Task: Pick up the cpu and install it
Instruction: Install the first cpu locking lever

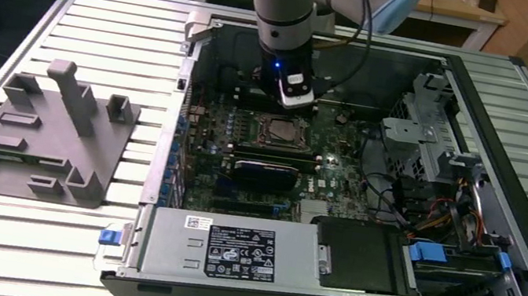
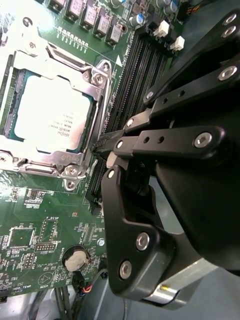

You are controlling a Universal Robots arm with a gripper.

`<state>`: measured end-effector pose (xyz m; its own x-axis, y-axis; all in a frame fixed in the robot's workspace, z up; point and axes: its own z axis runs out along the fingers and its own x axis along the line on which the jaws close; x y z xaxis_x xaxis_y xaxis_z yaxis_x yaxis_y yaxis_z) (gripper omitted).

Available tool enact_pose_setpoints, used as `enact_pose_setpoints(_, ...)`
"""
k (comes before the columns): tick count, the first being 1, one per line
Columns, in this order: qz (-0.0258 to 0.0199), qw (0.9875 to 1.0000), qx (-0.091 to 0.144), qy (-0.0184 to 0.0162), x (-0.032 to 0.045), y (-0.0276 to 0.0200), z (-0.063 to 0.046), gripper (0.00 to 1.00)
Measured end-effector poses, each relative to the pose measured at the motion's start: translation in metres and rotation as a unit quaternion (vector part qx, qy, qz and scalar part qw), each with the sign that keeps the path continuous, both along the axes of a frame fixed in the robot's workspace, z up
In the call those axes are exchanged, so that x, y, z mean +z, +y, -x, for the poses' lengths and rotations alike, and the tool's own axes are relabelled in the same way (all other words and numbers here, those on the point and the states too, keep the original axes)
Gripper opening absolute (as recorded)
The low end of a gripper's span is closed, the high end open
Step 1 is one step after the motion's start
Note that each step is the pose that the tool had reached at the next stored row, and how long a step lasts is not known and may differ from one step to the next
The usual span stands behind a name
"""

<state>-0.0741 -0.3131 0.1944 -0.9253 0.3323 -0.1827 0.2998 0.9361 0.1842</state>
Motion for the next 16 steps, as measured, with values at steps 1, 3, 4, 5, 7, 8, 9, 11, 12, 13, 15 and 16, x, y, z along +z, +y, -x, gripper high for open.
enact_pose_setpoints(1,0.0003,1.0000,0.000,-0.0004,-0.0002,0.0000,0.0000,0.11)
enact_pose_setpoints(3,0.0009,1.0000,0.000,-0.0013,-0.0007,-0.0001,0.0000,0.11)
enact_pose_setpoints(4,0.0013,1.0000,0.000,-0.0017,-0.0009,-0.0002,0.0000,0.11)
enact_pose_setpoints(5,0.0016,1.0000,0.000,-0.0021,-0.0012,-0.0002,0.0000,0.11)
enact_pose_setpoints(7,0.0019,1.0000,0.000,-0.0029,-0.0017,-0.0003,0.0000,0.11)
enact_pose_setpoints(8,0.0021,1.0000,0.000,-0.0032,-0.0020,-0.0003,0.0000,0.11)
enact_pose_setpoints(9,0.0021,1.0000,0.000,-0.0034,-0.0022,-0.0003,0.0000,0.11)
enact_pose_setpoints(11,0.0021,1.0000,0.000,-0.0035,-0.0026,-0.0003,0.0000,0.11)
enact_pose_setpoints(12,0.0020,1.0000,0.000,-0.0035,-0.0028,-0.0003,0.0000,0.11)
enact_pose_setpoints(13,0.0020,1.0000,0.000,-0.0035,-0.0030,-0.0003,0.0000,0.11)
enact_pose_setpoints(15,0.0021,1.0000,0.000,-0.0034,-0.0031,-0.0003,0.0000,0.11)
enact_pose_setpoints(16,0.0022,1.0000,0.000,-0.0034,-0.0031,-0.0004,0.0000,0.11)
